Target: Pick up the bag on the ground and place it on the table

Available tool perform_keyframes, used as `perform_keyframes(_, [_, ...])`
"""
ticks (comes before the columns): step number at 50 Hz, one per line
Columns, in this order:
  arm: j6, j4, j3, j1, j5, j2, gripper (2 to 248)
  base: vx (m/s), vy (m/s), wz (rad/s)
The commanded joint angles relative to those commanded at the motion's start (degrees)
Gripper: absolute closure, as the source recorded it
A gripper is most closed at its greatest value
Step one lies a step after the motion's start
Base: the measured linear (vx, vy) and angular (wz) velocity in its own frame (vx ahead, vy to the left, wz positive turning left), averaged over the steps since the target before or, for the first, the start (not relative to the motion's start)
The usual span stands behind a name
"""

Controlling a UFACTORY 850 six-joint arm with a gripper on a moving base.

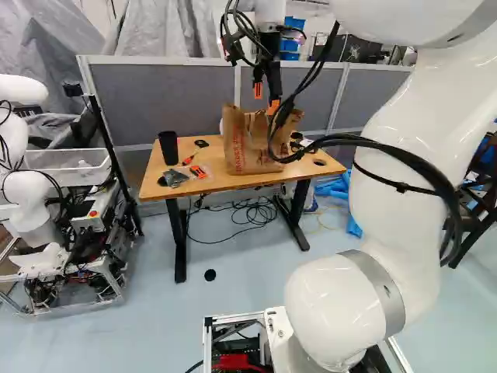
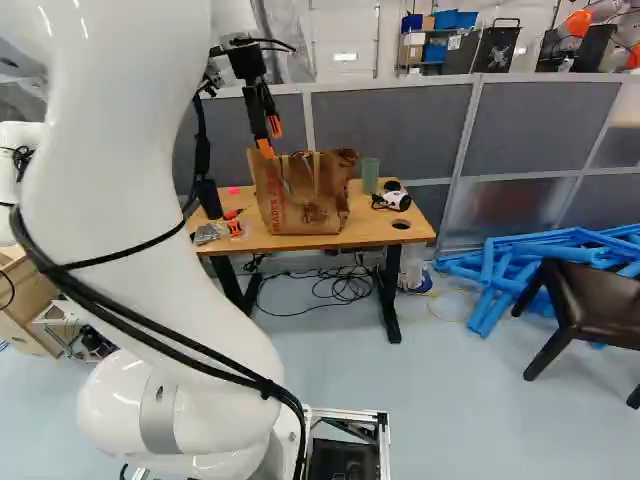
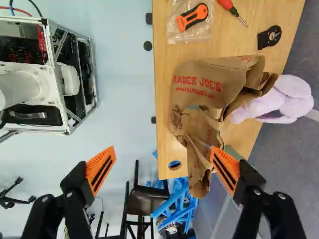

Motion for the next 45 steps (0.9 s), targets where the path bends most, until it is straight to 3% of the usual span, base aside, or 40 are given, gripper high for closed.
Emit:
perform_keyframes(23, [0.57, 0.04, 2.05, 0.09, 0.78, 1.52, 3, 0.0, 0.0, 0.0])
perform_keyframes(45, [3.34, 0.23, 4.63, -0.16, 4.57, 2.24, 3, 0.0, 0.0, 0.0])
